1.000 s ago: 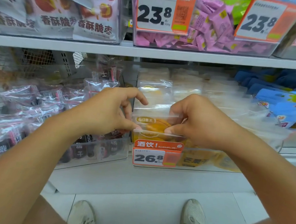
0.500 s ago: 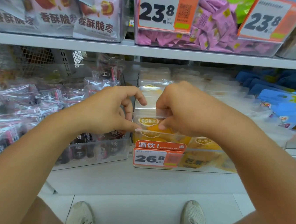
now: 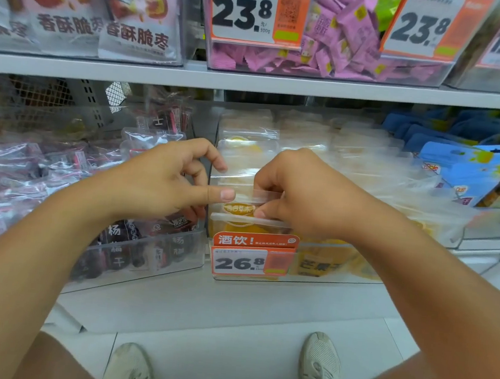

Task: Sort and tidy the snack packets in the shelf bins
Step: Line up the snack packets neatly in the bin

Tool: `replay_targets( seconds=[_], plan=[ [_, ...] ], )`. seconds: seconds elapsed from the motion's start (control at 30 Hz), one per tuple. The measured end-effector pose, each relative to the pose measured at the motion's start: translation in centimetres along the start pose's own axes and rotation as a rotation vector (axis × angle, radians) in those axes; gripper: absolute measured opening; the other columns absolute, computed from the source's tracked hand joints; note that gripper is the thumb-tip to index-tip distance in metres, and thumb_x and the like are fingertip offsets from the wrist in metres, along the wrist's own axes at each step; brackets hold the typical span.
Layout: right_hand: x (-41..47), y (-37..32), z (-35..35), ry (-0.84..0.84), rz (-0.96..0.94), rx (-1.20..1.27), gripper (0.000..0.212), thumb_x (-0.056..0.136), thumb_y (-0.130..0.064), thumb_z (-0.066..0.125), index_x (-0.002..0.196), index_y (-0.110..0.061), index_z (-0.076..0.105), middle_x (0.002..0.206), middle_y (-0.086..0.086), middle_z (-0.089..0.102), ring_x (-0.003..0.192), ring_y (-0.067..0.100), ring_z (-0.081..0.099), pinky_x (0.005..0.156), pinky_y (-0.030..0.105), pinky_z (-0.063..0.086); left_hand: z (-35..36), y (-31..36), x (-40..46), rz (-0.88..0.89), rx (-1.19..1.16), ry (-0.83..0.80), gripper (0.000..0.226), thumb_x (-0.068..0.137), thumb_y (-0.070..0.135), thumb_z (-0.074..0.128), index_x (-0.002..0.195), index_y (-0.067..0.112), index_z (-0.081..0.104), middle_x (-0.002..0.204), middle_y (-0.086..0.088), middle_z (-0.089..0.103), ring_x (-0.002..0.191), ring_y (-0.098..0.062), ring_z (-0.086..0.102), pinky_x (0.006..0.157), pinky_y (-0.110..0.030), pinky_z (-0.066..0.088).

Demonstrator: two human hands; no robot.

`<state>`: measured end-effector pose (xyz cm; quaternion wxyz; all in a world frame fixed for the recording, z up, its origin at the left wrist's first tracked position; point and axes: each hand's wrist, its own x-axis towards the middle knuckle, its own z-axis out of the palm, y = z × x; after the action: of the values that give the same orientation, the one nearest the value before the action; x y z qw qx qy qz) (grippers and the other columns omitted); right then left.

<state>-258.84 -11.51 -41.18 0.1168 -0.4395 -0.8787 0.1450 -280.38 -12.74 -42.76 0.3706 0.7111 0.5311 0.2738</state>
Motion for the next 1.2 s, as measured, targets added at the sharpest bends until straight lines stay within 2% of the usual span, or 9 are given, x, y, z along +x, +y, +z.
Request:
replay_targets(
  seconds=[0.3, 0.47, 0.53, 0.7, 0.8, 0.87, 0.93, 1.07, 1.2],
  plan=[
    [-0.3, -0.8, -0.6, -0.189, 0.103, 0.005, 0.026, 0.095, -0.031, 0.065, 0.08, -0.012, 0.074, 0.07, 0.002, 0.066, 0.066, 0.015, 0.059, 0.061, 0.029, 0.047, 0.5, 0.5, -0.2, -0.001, 0.022, 0.052, 0.048, 0.07, 0.046, 0.072, 0.109, 0.021, 0.057, 0.062, -0.001, 0.062, 0.056, -0.014, 0.067, 0.059, -0.028, 0.056],
    [-1.1, -1.7, -2.4, 0.32, -0.001, -0.15, 0.044, 0.096, -0.057, 0.05, 0.127, -0.03, 0.065, 0.125, -0.004, 0.068, 0.114, 0.016, 0.062, 0.096, 0.041, 0.051, 0.5, 0.6, -0.2, 0.027, 0.213, 0.129, 0.051, 0.08, 0.05, 0.07, 0.122, 0.033, 0.046, 0.061, 0.003, 0.065, 0.047, -0.003, 0.058, 0.052, -0.021, 0.043],
    [0.3, -1.3, -1.6, 0.154, 0.079, -0.164, 0.066, 0.098, -0.06, 0.039, 0.152, -0.022, 0.035, 0.158, 0.002, 0.036, 0.145, 0.021, 0.033, 0.115, 0.042, 0.033, 1.0, 0.6, 0.1, 0.019, 0.217, 0.127, 0.055, 0.084, 0.044, 0.07, 0.131, 0.03, 0.044, 0.054, 0.006, 0.059, 0.044, -0.003, 0.058, 0.048, -0.016, 0.045],
    [3.1, -0.1, 0.5, -0.263, 0.152, -0.089, 0.076, 0.101, -0.061, 0.022, 0.156, -0.009, 0.016, 0.166, 0.011, 0.009, 0.154, 0.025, 0.005, 0.123, 0.046, 0.017, 0.9, 0.2, 0.6, 0.029, 0.222, 0.107, 0.03, 0.096, 0.036, 0.058, 0.122, 0.02, 0.058, 0.051, 0.003, 0.057, 0.046, -0.007, 0.062, 0.052, -0.026, 0.054],
    [3.0, -0.1, -1.0, -0.316, 0.1, 0.031, 0.069, 0.101, -0.059, 0.026, 0.149, -0.013, 0.042, 0.152, 0.007, 0.045, 0.139, 0.022, 0.043, 0.114, 0.043, 0.036, 0.5, 0.4, 1.1, 0.118, 0.409, 0.213, 0.027, 0.092, 0.047, 0.054, 0.098, 0.026, 0.069, 0.057, -0.001, 0.062, 0.05, -0.006, 0.056, 0.056, -0.028, 0.044],
    [3.5, 0.7, -1.2, -0.007, 0.062, 0.025, 0.056, 0.103, -0.052, 0.034, 0.123, -0.01, 0.066, 0.116, 0.009, 0.068, 0.109, 0.023, 0.061, 0.096, 0.044, 0.048, 0.4, 0.5, 2.2, 0.213, 0.486, 0.348, 0.036, 0.09, 0.054, 0.046, 0.1, 0.029, 0.07, 0.074, 0.007, 0.062, 0.064, -0.004, 0.055, 0.063, -0.03, 0.044],
    [4.9, 1.7, -1.1, 0.264, 0.016, -0.124, 0.046, 0.104, -0.044, 0.039, 0.127, -0.011, 0.062, 0.123, 0.008, 0.06, 0.117, 0.028, 0.053, 0.1, 0.044, 0.043, 0.9, 0.7, 3.2, 0.273, 0.628, 0.355, 0.043, 0.095, 0.053, 0.038, 0.118, 0.026, 0.062, 0.111, 0.007, 0.056, 0.09, -0.011, 0.057, 0.077, -0.036, 0.048],
    [9.1, 1.9, -0.4, 0.023, 0.164, -0.144, 0.045, 0.106, -0.045, 0.033, 0.134, -0.012, 0.047, 0.147, 0.016, 0.043, 0.138, 0.036, 0.036, 0.11, 0.04, 0.032, 2.8, 0.5, 4.2, 0.154, 0.743, 0.142, 0.043, 0.102, 0.043, 0.021, 0.121, 0.018, 0.052, 0.126, 0.001, 0.05, 0.114, -0.021, 0.049, 0.093, -0.039, 0.045],
    [11.0, 1.7, 0.1, -0.072, 0.171, -0.24, 0.033, 0.106, -0.018, 0.038, 0.13, -0.007, 0.058, 0.134, 0.012, 0.058, 0.122, 0.028, 0.053, 0.088, 0.027, 0.037, 2.5, 0.2, 3.9, 0.093, 0.617, 0.083, 0.044, 0.106, 0.039, 0.025, 0.143, 0.021, 0.041, 0.141, 0.003, 0.048, 0.131, -0.019, 0.043, 0.107, -0.03, 0.036]
  ],
)
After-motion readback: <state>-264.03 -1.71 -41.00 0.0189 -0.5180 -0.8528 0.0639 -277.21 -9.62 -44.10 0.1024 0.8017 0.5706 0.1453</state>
